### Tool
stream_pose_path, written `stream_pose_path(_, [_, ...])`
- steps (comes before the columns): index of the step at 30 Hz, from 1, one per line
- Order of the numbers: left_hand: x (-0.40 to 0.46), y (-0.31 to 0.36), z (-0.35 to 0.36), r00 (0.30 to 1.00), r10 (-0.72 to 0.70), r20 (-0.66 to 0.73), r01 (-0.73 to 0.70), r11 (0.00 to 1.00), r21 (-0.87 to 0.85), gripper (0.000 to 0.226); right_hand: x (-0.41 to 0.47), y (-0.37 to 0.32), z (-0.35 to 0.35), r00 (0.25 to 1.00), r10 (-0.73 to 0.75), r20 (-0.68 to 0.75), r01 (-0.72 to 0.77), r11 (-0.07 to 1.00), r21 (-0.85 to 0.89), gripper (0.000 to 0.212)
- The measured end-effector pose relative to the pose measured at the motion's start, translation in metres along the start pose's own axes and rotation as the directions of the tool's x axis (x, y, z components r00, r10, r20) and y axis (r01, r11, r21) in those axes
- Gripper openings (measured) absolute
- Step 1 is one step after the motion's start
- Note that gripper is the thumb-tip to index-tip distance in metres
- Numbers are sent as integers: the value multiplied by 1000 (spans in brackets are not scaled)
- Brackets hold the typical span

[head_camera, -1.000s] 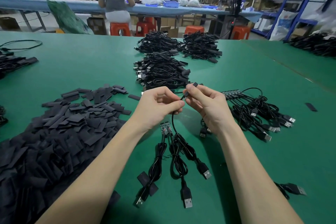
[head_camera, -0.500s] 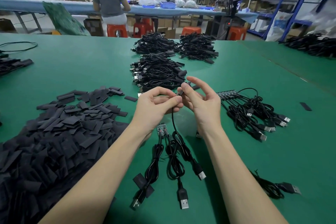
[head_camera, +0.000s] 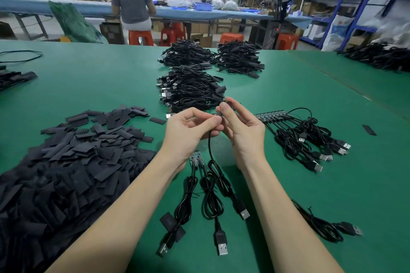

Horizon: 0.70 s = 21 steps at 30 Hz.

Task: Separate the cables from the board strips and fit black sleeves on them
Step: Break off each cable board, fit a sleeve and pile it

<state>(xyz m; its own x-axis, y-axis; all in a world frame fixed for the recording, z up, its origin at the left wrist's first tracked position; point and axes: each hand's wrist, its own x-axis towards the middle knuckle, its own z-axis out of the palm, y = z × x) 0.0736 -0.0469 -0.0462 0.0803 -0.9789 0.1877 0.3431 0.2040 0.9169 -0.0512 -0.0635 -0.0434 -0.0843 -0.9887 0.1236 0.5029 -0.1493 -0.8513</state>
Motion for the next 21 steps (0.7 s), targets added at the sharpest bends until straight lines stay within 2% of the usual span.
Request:
stream_pose_path(8, [0,0,2,1000,14,-9,-14,999,29,10,0,-2,2,1000,3,-1,-3,1000,8,19])
stream_pose_path(10, [1,0,3,1000,0,12,-2,988,151,11,1,-8,1,999,-29,-26,29,1000,0,17])
stream_pose_path(13, [0,-1,0,984,-140,114,73,884,463,19,7,-22,-2,989,-93,-115,96,995,21,17])
stream_pose_path(15, [-2,-4,2,966,-183,182,74,871,486,12,12,-29,-5,979,-132,-157,137,990,25,20])
stream_pose_path(18, [2,-3,14,980,-85,177,-14,868,496,4,16,-38,-8,978,-145,-151,144,989,-17,37])
stream_pose_path(21, [24,9,25,984,40,171,-126,842,525,4,18,-45,-15,986,-71,-149,63,996,-62,52])
